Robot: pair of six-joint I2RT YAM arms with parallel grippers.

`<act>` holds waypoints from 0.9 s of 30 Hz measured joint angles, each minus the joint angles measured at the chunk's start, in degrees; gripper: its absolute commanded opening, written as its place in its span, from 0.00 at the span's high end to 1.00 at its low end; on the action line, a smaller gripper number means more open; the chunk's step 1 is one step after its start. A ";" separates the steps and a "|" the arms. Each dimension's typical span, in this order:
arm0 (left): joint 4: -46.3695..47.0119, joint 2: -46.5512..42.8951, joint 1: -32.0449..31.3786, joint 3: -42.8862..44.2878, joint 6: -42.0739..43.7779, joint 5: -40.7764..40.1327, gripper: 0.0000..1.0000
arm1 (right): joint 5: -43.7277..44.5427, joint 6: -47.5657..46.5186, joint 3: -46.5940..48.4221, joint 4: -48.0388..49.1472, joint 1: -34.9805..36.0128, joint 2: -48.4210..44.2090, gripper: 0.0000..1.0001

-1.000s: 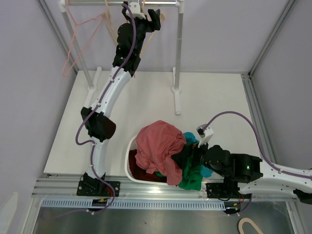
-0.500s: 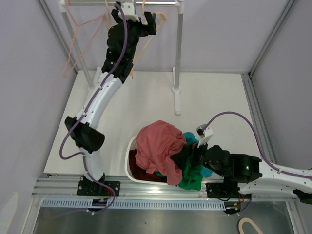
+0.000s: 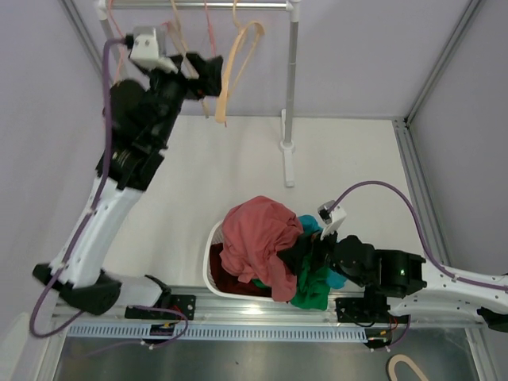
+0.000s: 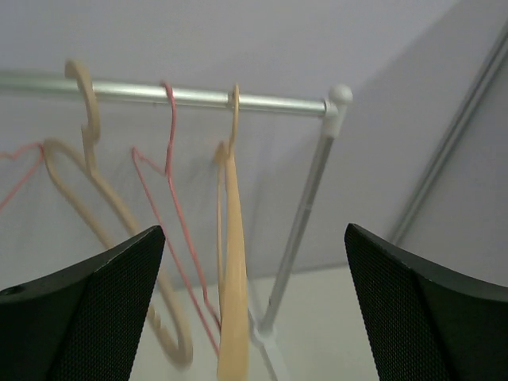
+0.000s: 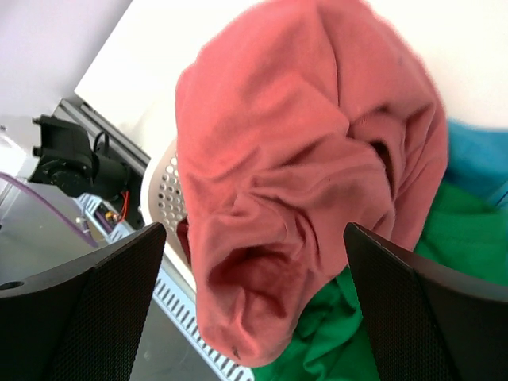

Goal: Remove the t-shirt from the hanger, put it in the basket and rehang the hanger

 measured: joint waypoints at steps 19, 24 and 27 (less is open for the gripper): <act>-28.22 -62.60 -3.80 -40.76 -9.84 1.44 0.01 | 8.74 -12.02 22.45 -9.55 -0.28 1.86 0.00; -34.73 -65.44 -3.80 -43.04 -9.84 1.29 0.00 | 8.92 -12.20 22.45 -10.58 -0.28 1.86 0.00; -36.83 -66.51 -3.80 -43.63 -9.81 0.50 0.01 | 8.92 -12.20 22.45 -10.58 -0.28 1.86 0.00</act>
